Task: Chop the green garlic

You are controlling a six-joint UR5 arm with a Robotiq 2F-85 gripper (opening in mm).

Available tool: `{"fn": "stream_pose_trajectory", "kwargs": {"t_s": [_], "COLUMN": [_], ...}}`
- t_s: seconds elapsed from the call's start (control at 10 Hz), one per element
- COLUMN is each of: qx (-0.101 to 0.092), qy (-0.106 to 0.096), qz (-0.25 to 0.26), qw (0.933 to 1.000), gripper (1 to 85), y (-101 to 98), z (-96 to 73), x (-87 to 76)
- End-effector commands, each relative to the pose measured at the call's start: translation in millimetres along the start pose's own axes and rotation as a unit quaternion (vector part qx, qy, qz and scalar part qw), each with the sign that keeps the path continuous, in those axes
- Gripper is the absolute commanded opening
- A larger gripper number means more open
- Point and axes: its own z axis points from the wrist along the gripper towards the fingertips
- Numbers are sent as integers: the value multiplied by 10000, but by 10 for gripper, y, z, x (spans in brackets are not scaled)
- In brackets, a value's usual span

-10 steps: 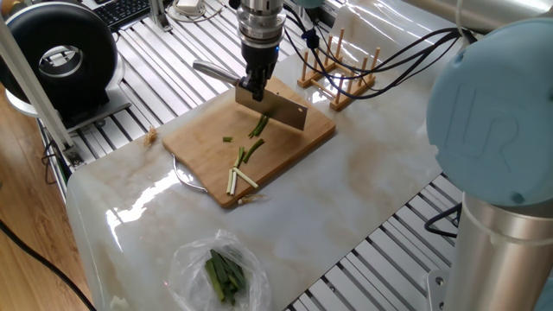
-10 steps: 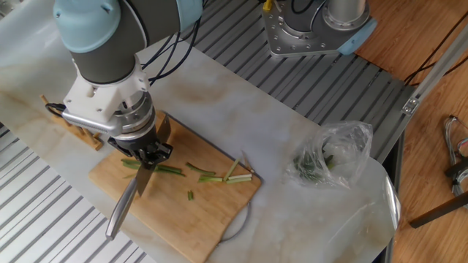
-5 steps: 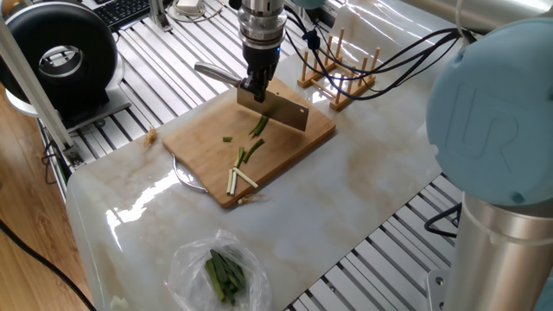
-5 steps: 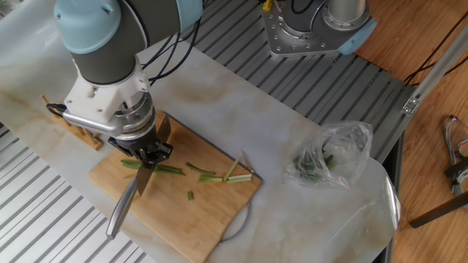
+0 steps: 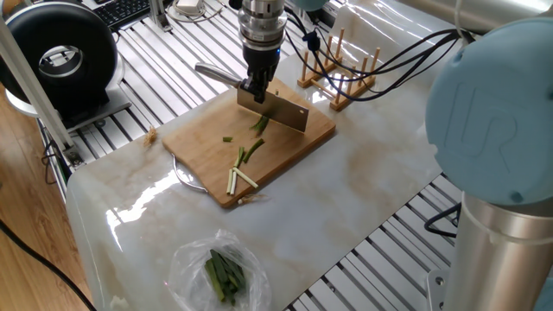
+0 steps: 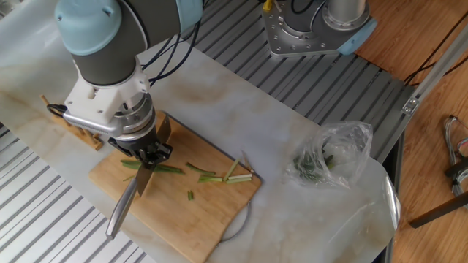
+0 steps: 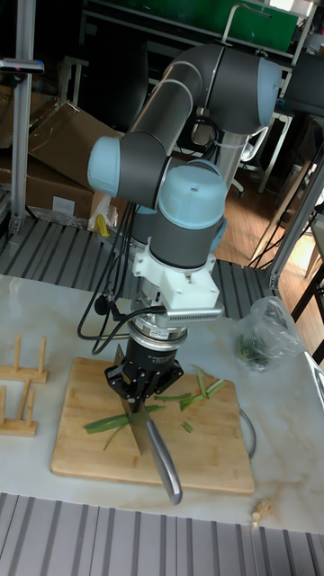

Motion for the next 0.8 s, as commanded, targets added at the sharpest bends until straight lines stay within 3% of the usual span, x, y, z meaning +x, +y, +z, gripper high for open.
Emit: {"fn": "stream_pose_trajectory", "kwargs": {"t_s": [0.0, 0.7], "qx": [-41, -64], "qy": [-47, -72], "qz": [41, 50], "qw": [10000, 9999], "gripper": [13, 13], "y": [5, 18], "z": [20, 26], "x": [-22, -50]}}
